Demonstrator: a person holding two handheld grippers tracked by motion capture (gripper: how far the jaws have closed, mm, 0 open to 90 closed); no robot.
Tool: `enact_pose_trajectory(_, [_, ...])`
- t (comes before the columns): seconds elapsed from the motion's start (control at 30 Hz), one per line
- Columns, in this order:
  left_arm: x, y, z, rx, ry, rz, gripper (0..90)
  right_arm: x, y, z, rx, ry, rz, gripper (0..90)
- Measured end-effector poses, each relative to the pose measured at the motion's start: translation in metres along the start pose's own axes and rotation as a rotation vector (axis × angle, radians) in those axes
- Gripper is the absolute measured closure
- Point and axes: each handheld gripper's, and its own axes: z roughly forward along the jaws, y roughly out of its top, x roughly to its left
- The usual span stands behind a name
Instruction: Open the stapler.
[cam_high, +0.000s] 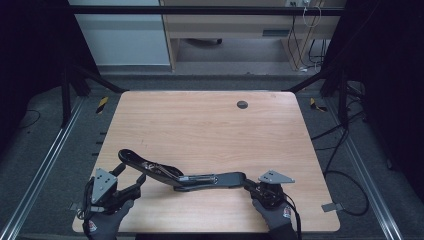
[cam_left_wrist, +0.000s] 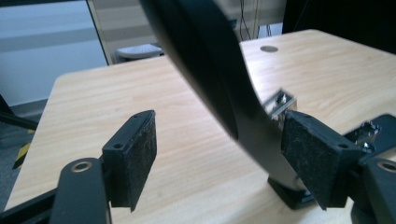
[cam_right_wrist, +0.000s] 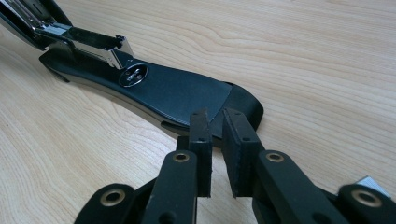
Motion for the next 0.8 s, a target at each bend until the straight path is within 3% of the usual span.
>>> enact_pose_trajectory(0.3, [0.002, -0.017, -0.001, 0.048, 0.015, -0.001, 24.9, -0.006, 0.000, -0.007, -0.012, -0.002, 0.000, 77.6])
enact_pose_trajectory(0.53, [0.010, -0.029, 0.007, 0.075, 0.043, -0.023, 26.2, -0.017, 0.002, -0.017, -0.030, -0.027, 0.012, 77.9])
enact_pose_trajectory(0.7, [0.022, -0.042, 0.016, 0.106, 0.085, -0.054, 27.7, -0.026, 0.003, -0.024, -0.032, -0.055, 0.011, 81.0])
enact_pose_trajectory(0.8, [0.025, -0.044, 0.017, 0.112, 0.086, -0.068, 28.4, -0.029, 0.004, -0.027, -0.038, -0.064, 0.016, 81.4])
